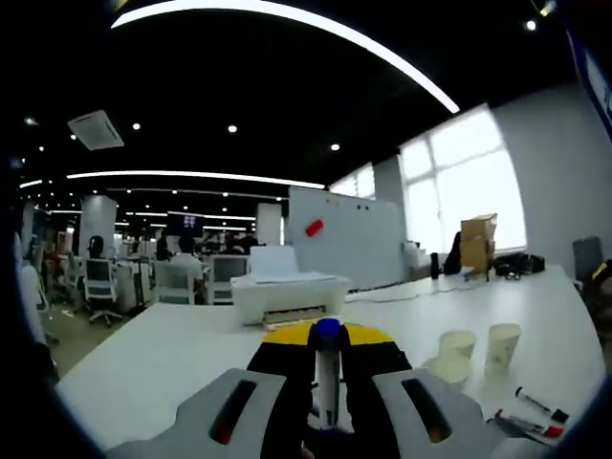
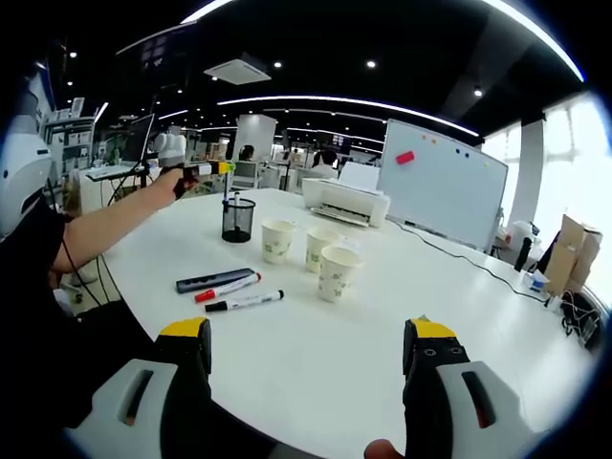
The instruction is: Place the scattered laser pointers and whiteboard markers into the pen holder and stack the scattered paper cups together
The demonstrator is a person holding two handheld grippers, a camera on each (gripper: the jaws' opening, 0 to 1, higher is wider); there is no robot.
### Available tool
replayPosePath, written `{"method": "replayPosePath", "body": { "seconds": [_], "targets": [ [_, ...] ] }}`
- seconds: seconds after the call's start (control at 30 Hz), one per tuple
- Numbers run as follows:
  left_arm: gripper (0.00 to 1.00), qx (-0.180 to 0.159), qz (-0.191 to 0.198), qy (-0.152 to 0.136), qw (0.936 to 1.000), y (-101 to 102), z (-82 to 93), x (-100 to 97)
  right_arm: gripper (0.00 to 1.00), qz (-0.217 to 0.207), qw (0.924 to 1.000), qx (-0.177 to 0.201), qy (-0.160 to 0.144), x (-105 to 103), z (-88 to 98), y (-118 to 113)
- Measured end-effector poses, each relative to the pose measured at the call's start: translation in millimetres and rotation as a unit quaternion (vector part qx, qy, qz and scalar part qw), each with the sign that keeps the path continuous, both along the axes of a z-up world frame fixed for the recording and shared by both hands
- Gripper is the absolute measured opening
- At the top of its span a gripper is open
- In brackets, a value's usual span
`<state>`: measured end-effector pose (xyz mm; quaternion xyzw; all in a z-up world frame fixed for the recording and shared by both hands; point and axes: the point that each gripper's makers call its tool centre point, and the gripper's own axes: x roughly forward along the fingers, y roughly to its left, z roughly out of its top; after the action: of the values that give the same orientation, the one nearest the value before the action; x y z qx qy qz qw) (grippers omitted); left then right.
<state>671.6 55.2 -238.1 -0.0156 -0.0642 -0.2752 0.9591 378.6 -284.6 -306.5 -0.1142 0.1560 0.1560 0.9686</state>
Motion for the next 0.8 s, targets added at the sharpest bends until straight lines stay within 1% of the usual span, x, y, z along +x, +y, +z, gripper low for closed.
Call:
{"method": "replayPosePath", "body": {
  "seconds": [0.2, 0.5, 0.67, 0.8],
  "targets": [
    [0.15, -0.002, -0.005, 0.015, 0.9999, -2, -6.6, 3.3, 0.78, 0.000, 1.0000, 0.002, -0.001, 0, 0.7, 0],
    [0.15, -0.025, -0.016, 0.038, 0.9988, -4, -12.5, 7.4, 0.78, -0.001, 1.0000, 0.001, -0.003, 0, 2.5, -1],
    [0.15, -0.018, -0.023, 0.063, 0.9976, -9, -23.0, 9.8, 0.78, 0.001, 1.0000, 0.003, -0.004, 0, 3.4, 0],
    [0.15, -0.016, -0.022, 0.074, 0.9969, -8, -28.3, 12.0, 0.78, 0.001, 1.0000, 0.001, -0.004, 0, 3.2, 0]
  ]
}}
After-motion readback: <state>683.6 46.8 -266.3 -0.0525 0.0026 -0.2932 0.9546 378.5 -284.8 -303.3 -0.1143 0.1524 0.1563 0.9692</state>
